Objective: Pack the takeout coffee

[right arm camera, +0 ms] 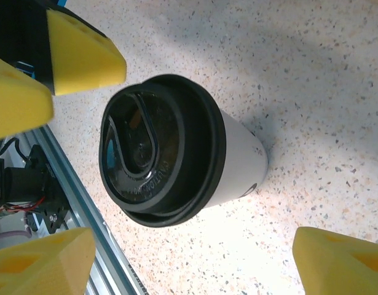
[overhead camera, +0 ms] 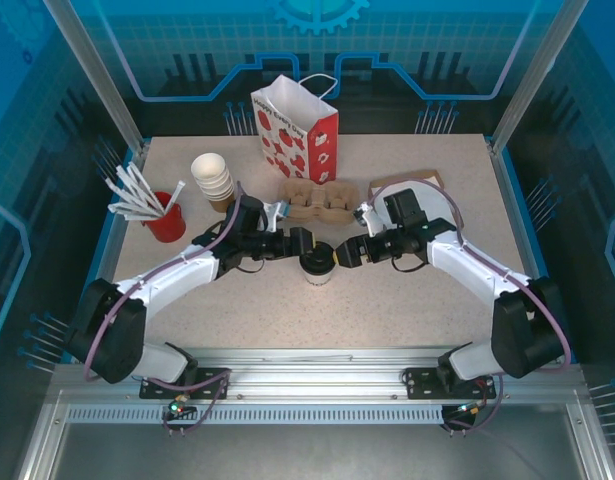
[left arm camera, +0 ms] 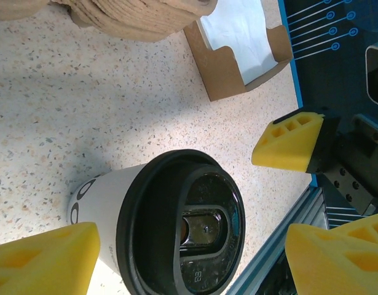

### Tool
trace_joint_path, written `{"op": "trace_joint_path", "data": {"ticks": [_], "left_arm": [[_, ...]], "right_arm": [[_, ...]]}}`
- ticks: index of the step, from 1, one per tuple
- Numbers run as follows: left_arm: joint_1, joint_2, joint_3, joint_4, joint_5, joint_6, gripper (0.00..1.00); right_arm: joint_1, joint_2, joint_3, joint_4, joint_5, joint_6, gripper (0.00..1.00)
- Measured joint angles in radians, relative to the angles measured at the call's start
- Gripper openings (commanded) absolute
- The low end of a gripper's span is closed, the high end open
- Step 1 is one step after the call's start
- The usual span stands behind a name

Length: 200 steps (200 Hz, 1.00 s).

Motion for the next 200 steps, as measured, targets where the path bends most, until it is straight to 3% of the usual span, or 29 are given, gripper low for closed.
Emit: {"op": "trace_joint_path", "data": {"ticks": [86,153,200], "left_arm": [[-0.019,0.058,0.002,-0.028,0.032,-0.006,0.68],[-0.120,0.083,0.003,0.040,0.036,-0.075,0.68],[-0.219,0.187,0.072,0.069,0.034,-0.108,0.68]], "right_arm": [[-0.026,-0.017,-0.008,0.055,-0.001,0.032,0.85],[-0.060,-0.072,-0.006,0.028,0.006,0.028,0.85],[-0.101,-0.101,-0.004,-0.001,0.032,0.029,0.84]]}}
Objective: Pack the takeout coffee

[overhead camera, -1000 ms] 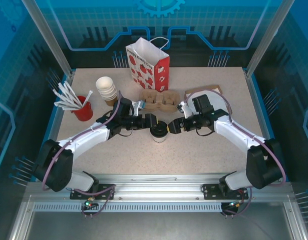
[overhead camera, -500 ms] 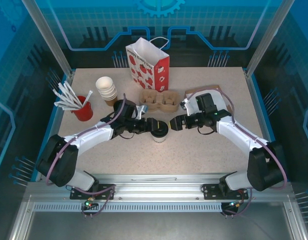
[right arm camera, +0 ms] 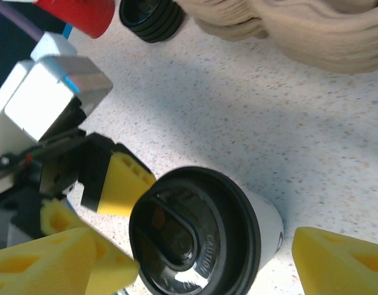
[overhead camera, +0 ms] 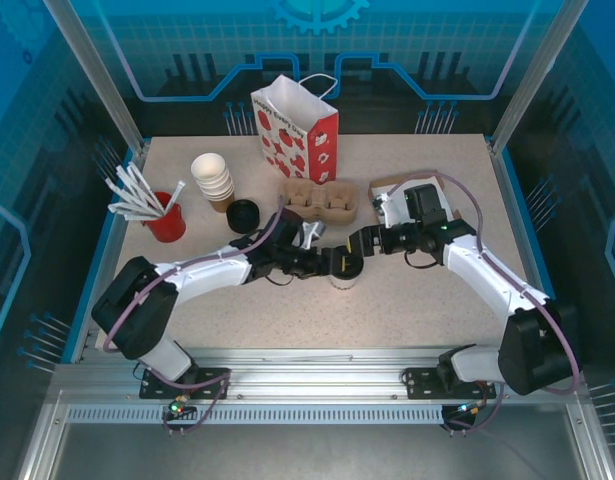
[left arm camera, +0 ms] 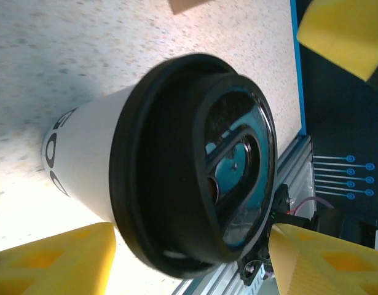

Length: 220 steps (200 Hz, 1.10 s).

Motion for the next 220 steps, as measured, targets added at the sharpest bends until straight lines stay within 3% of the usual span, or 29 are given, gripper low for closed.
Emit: {"op": "trace_joint_path", "data": {"ticks": [77,141,220], "left_arm": [[-0.108,0.132,0.153,0.016,0.000,0.002,0.70],[-0.060,0.117,0.171,-0.066,-0.060,0.059,0.73],[-0.050,0.264,0.343,-0.099,-0.056,0.105,0.68]], "right_arm": [[-0.132,-0.132,-0.001,-0.008,0.145,0.042,0.84],[-0.132,-0.131,-0.035,-0.040,0.162,0.040,0.83],[-0.135,-0.170,-0.100,-0.081,0.185,0.040,0.83]]}}
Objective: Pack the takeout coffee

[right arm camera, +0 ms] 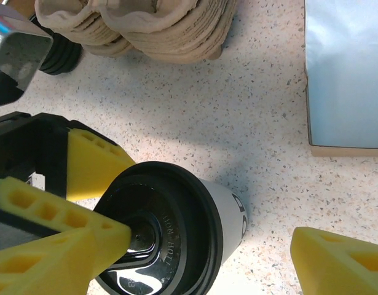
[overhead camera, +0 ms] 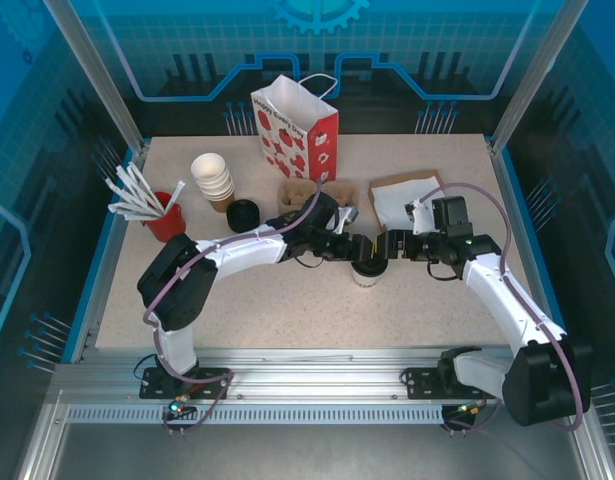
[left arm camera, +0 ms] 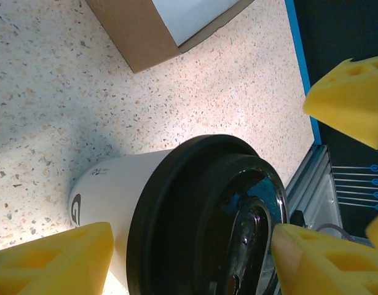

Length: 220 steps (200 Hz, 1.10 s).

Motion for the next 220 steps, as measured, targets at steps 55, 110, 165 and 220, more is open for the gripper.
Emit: {"op": "trace_joint_path", "data": {"ticks": [55,110,165,220], "left_arm": [[-0.028,0.005,0.008,-0.004,0.034,0.002,0.67],[-0.017,-0.034,-0.017,-0.013,0.044,0.007,0.72],[0.179,-0.232,-0.012,-0.145,-0.161,0.135,0.71],[0.217,-0.014,0.328,-0.366,-0.457,0.274,0.71]], "right_arm": [[-0.018,-0.013,0.023,-0.016,0.030,0.000,0.82],[-0.009,0.061,0.129,0.050,0.058,0.018,0.80],[0.070,0.155,0.199,0.127,0.157,0.023,0.79],[0.116,0.183,0.221,0.157,0.203,0.019,0.80]]}}
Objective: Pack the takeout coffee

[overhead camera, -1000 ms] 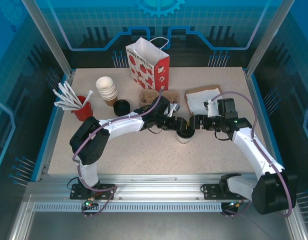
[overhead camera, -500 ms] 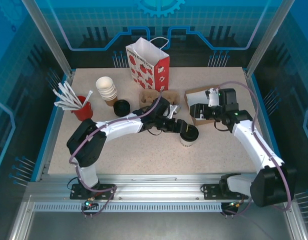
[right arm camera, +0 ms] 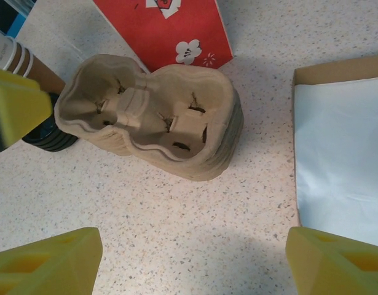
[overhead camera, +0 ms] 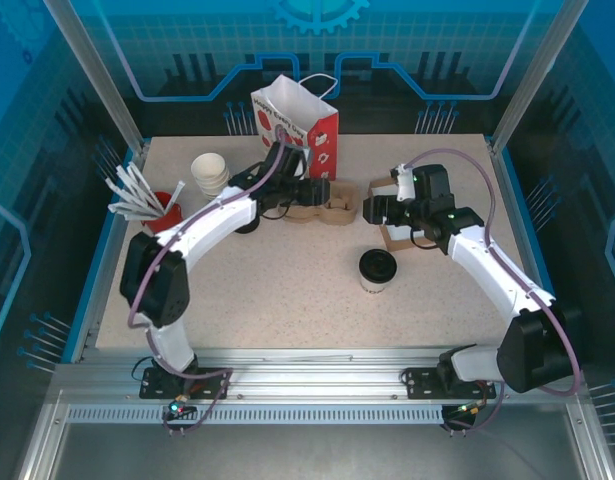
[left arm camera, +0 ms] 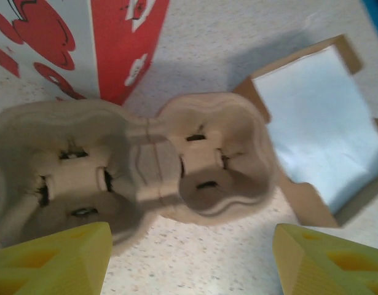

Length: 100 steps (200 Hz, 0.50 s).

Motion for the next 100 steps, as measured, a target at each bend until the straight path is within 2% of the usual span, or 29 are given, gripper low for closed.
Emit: {"op": "trace_joint_path", "data": {"ticks": [52,100], "left_arm": [[-0.026,0.241,0.262,-0.182,-0.140,0.055,0.71],[-0.062,0.370,0.417,-0.287,-0.215,0.074,0.61]], "right_arm": [[-0.001,0.000,0.000,0.005,0.002,-0.002,0.81],[-0.002,0.000,0.000,0.007,-0.003,-0.011,0.81]]}}
